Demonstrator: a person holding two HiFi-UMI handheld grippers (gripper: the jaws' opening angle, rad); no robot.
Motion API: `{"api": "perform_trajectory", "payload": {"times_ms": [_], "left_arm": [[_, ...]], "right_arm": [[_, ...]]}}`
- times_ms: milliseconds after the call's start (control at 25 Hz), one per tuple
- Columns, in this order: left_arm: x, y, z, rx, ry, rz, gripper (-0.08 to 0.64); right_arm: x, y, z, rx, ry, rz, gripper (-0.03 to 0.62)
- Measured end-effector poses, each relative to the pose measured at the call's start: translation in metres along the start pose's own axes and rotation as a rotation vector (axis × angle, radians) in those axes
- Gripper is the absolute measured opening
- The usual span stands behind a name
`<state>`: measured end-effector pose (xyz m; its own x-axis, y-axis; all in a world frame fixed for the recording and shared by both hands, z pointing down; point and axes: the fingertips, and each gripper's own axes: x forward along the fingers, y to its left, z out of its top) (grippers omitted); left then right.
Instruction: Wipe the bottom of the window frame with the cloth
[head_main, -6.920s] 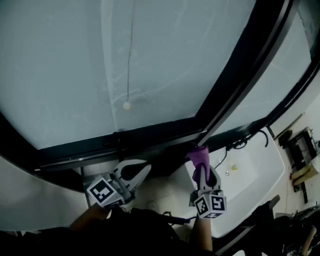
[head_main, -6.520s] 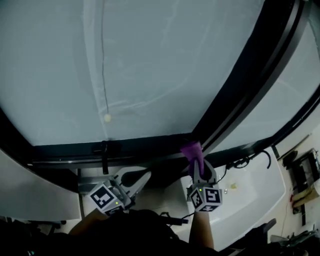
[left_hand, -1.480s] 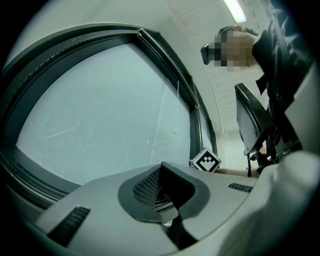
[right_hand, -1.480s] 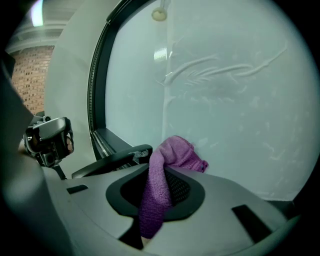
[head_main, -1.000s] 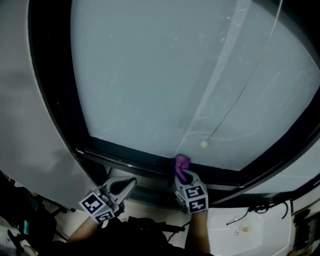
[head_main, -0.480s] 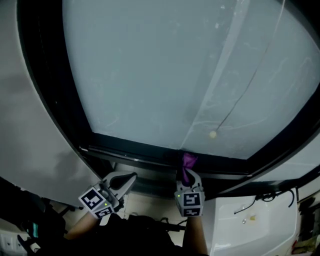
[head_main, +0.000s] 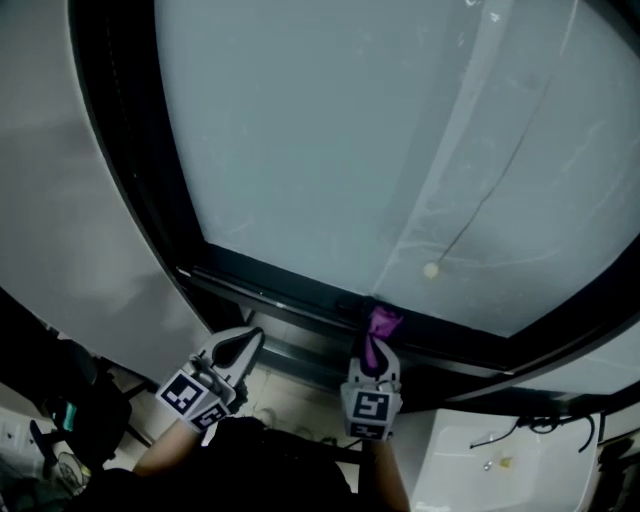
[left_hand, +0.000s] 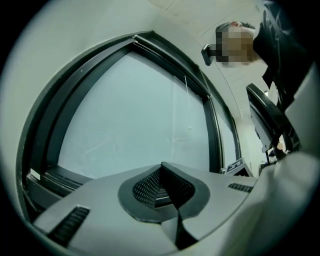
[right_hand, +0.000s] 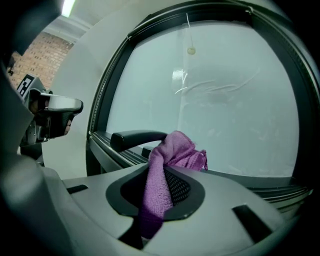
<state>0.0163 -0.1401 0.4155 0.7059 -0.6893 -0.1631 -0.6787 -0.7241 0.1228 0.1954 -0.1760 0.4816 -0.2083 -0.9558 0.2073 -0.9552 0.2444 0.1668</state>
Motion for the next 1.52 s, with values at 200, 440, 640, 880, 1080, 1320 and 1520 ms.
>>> {"api": "perform_trajectory", "payload": {"times_ms": [200,440,640,880,1080,1320,1520], "left_arm": [[-0.007,0.004,-0.004,-0.017,0.004,-0.006,0.0],[-0.016,0.02,-0.007,-0.028,0.034,-0.117,0.0],[-0.023,0.045,-0.006,-0.045,0.054,-0.18,0.0],[-0.027,0.059,-0.001,-0.055,0.071,-0.255,0.0],[-0.032,0.072,-0.001,-0.08,0.063,-0.265,0.0],[-0.032,0.089,-0.001,-0.085,0.025,-0.249,0.0],[-0.028,0.092,0.002,-0.097,0.017,-0.254,0.0]], "right_arm": [[0.0,0.003,-0.003,0.019,0.007,-0.02,0.066],[0.002,0.014,-0.004,0.075,0.006,-0.195,0.066],[0.009,0.027,-0.004,0.124,0.001,-0.3,0.066],[0.018,0.044,0.0,0.072,0.02,-0.363,0.066],[0.027,0.054,0.007,-0.019,0.069,-0.391,0.066],[0.043,0.051,0.024,0.011,0.092,-0.375,0.066],[0.052,0.05,0.032,-0.018,0.125,-0.373,0.066]]}}
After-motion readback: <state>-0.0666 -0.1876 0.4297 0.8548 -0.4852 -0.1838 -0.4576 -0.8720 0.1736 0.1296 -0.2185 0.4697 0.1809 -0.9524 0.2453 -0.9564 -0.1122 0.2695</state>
